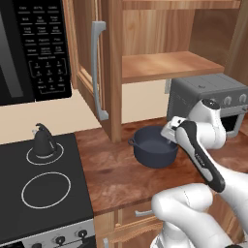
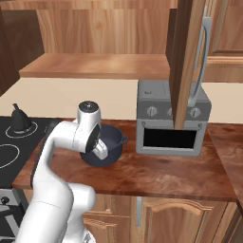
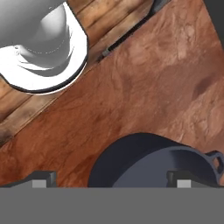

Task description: Pick the kettle from the cabinet and place it on a stove burner. Then pick the pot from the counter and place it on another stove burner. Finally, turn both burners on.

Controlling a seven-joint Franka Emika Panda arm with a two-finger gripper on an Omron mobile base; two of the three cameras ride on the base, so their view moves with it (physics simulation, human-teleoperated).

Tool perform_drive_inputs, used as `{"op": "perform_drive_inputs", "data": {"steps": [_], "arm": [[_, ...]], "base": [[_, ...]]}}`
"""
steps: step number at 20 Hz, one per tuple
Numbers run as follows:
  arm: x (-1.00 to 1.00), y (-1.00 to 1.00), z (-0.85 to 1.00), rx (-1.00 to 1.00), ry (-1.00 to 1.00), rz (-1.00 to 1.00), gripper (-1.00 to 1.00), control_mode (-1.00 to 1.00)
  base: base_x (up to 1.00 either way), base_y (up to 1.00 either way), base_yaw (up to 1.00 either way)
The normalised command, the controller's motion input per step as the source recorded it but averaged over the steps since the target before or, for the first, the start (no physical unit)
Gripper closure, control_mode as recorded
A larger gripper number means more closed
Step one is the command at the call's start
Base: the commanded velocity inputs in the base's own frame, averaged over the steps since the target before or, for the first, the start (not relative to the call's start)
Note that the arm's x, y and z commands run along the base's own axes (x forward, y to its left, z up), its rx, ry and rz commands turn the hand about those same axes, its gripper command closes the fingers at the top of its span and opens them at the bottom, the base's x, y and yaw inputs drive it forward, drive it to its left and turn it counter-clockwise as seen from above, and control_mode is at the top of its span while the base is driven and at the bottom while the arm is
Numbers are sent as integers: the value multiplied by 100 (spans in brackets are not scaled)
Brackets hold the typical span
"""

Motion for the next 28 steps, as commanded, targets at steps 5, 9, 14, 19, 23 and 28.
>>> {"op": "perform_drive_inputs", "data": {"steps": [5,9,14,19,23,28], "arm": [[29,0,-28,0,8,-3,-100,-100],[30,0,-28,0,7,-3,-100,-100],[29,0,-25,0,7,-3,-100,-100],[29,0,-26,0,7,-3,-100,-100],[28,0,-27,0,7,-3,-100,-100],[23,0,-24,0,8,-3,-100,-100]], "base": [[0,0,0],[0,0,0],[0,0,0],[0,0,0],[0,0,0],[0,0,0]]}}
